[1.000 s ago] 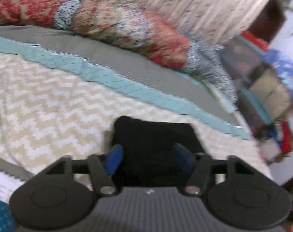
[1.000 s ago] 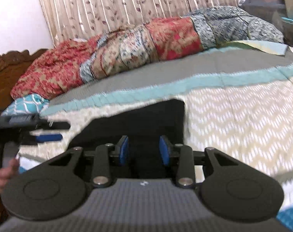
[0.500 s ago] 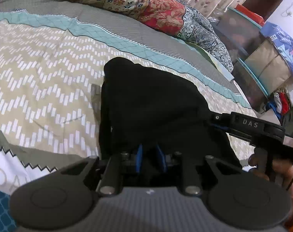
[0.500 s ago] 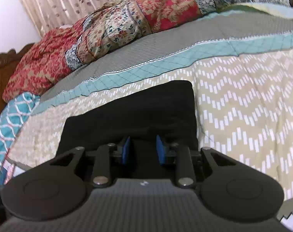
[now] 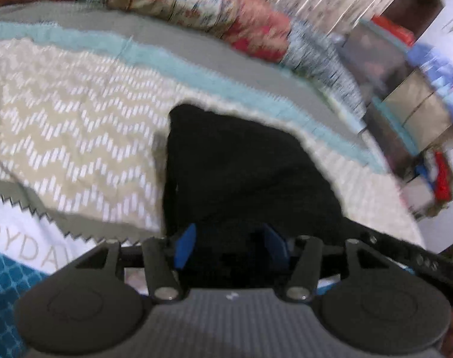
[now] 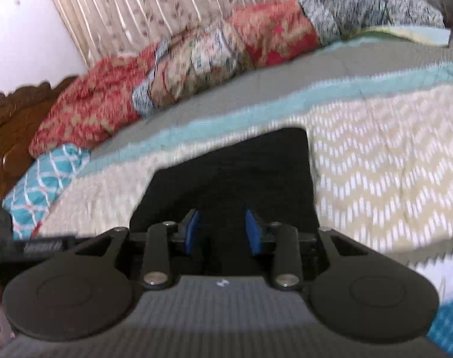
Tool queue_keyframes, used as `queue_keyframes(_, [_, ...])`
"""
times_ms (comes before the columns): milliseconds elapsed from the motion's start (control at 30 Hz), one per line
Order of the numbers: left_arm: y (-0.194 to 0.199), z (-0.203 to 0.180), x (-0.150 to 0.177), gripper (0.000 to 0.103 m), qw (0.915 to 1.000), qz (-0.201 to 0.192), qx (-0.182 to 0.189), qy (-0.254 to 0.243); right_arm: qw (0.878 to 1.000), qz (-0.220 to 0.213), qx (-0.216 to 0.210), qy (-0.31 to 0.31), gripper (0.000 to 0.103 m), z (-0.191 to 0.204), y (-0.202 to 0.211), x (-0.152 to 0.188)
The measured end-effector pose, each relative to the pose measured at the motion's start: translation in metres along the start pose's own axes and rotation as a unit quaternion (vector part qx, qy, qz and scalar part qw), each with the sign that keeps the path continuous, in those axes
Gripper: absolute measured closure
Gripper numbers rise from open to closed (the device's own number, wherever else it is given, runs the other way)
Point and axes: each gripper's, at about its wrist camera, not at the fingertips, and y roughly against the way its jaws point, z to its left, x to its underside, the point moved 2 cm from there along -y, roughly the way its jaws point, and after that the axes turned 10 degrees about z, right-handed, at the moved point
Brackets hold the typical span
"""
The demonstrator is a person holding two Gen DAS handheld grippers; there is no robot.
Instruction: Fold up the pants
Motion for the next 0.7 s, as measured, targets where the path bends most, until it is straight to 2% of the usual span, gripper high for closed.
queue_keyframes(67, [-0.009,-0.003,0.003,0.050,0.9997,0.004,-0.017,-0.017,0.999,0.020,-0.003,-0.025,0.065,-0.010,-0.013,0.005])
queue_keyframes(133, [-0.009,-0.008,0.004,0.049,0.9994,0.002,-0.027,-0.022,0.998,0.020,-0.014,-0.051,0.065,-0.016,-0.013,0.002])
queue_keyframes(233, [0.001,-0.008,0.005,0.045,0.9997,-0.002,-0.016,-0.018,0.999,0.014,-0.016,-0.046,0.065,-0.011,-0.005,-0.003])
queue_keyframes(333, [0.015,-0.002,0.010,0.029,0.9999,-0.014,-0.005,0.002,0.999,0.007,-0.015,-0.046,0.062,-0.012,0.004,-0.001])
queue_keyframes(467, [0.030,0.013,0.017,0.025,0.9993,-0.031,-0.001,0.023,0.998,0.014,-0.014,-0.060,0.059,-0.022,0.012,0.012])
queue_keyframes(700, [0.030,0.038,0.024,0.014,0.9974,-0.020,-0.003,0.069,0.994,0.058,-0.005,-0.098,0.059,-0.036,-0.001,0.031])
